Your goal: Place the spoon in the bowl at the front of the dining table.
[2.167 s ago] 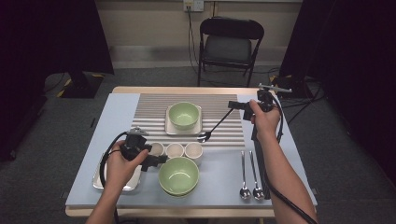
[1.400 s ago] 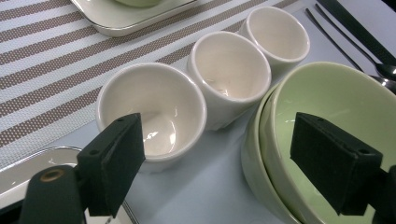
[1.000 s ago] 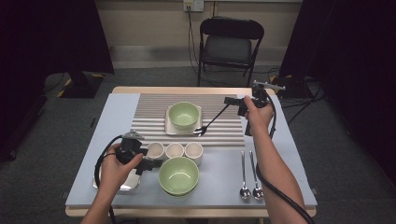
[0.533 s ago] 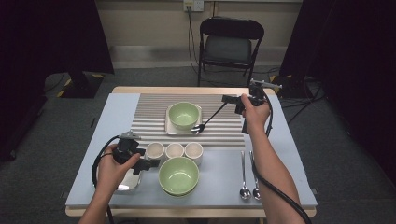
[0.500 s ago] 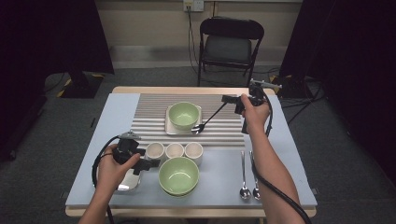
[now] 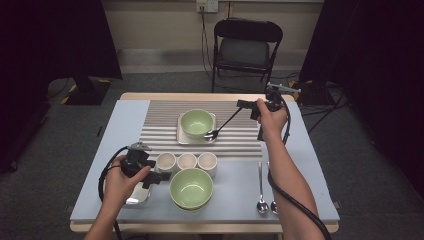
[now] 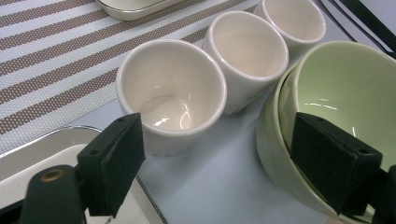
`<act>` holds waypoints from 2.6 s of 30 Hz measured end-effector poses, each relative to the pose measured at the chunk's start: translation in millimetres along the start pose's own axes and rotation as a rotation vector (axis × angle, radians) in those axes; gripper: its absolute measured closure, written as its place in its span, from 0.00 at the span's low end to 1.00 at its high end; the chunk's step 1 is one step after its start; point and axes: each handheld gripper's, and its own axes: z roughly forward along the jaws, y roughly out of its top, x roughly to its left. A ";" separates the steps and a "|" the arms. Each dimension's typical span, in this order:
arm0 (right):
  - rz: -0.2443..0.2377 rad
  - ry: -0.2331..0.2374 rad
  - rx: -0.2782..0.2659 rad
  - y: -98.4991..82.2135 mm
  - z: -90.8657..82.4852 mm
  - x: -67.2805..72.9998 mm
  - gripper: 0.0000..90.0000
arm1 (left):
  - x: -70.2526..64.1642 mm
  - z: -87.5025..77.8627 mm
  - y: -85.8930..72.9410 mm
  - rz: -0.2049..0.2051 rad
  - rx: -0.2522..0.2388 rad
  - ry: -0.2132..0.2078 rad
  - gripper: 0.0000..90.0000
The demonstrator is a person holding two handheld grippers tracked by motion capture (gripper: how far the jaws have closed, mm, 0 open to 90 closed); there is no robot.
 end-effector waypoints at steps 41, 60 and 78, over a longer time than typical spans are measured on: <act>0.005 -0.035 -0.070 2.7 20.3 -5.5 1.00 | -0.4 0.7 -2.4 0.015 0.008 0.009 0.20; 0.017 -0.048 -0.101 -3.8 29.6 -11.0 1.00 | 0.5 1.4 -3.0 0.014 0.016 0.013 0.20; 0.008 -0.059 -0.063 -18.0 36.4 -12.9 0.99 | 0.0 3.1 -3.2 0.010 0.019 0.018 0.19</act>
